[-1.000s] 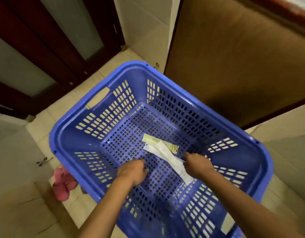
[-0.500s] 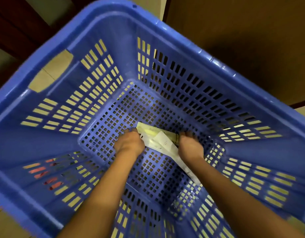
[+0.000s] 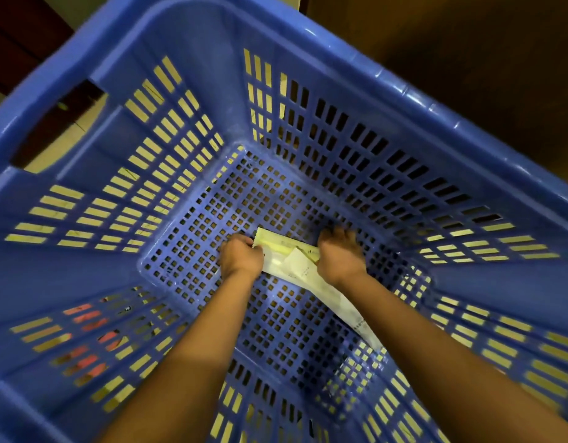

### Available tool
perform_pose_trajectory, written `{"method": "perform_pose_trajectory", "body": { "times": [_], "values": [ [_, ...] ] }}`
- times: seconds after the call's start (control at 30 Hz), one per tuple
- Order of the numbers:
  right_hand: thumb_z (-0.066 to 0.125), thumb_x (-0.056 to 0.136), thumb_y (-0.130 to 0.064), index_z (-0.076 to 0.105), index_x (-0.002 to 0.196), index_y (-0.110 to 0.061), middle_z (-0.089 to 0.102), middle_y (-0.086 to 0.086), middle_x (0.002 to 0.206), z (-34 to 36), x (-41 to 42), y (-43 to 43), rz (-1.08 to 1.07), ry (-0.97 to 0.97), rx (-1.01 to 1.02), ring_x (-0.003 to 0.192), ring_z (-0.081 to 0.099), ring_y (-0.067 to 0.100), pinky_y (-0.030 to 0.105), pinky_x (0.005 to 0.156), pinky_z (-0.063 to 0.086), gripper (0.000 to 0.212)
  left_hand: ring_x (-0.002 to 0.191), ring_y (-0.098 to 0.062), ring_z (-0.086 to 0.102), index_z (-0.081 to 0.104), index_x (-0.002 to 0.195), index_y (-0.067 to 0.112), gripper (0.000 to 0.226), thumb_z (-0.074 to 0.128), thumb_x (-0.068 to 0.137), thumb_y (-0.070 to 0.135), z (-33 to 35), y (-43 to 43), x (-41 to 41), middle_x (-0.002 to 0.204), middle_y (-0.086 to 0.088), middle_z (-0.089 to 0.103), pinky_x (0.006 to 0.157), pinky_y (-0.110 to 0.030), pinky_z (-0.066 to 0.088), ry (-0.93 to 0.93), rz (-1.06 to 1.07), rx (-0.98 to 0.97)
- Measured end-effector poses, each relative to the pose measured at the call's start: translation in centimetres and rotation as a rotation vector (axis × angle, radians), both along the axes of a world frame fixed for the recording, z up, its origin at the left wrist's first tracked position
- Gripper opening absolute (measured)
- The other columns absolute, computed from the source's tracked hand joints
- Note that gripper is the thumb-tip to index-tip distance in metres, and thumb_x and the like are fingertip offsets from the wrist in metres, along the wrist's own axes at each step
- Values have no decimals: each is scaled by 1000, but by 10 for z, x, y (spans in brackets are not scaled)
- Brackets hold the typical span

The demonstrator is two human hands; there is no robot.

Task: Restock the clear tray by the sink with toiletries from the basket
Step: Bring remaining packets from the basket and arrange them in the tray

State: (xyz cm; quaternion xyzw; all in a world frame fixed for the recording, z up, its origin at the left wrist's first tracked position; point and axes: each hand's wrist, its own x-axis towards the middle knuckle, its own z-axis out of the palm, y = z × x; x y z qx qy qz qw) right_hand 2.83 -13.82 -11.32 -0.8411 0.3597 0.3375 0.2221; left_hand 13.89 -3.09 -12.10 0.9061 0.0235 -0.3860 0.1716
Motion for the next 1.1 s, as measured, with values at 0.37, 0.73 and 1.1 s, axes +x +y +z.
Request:
{"method": "perform_pose_trajectory", "body": {
  "times": [0.37, 0.73, 1.1],
  "values": [
    [45, 99, -16, 43, 131, -7, 51, 18, 130, 2, -9, -9, -80, -70, 43, 122, 44, 38, 44, 99, 41, 34, 87, -31, 50, 52, 85, 13, 12, 50, 96, 9, 19, -19, -3, 97, -4, 60, 88, -41, 47, 91, 162, -306],
    [51, 95, -15, 58, 99, 0, 57, 18, 84, 27, -44, -9, -719, -239, 300, 78, 55, 35, 40, 66, 43, 17, 65, -25, 46, 43, 103, 10, 9, 47, 96, 14, 26, -2, -78, 85, -9, 51, 62, -33, 40, 85, 342, -179],
    [51, 94, -14, 59, 112, 2, 64, 22, 102, 13, -66, 20, -850, -207, 354, 90, 58, 34, 31, 69, 39, 25, 47, -18, 28, 47, 65, 13, 35, 52, 95, 31, 16, -3, -137, 55, -4, 33, 56, -29, 28, 398, 316, -135]
  ]
}}
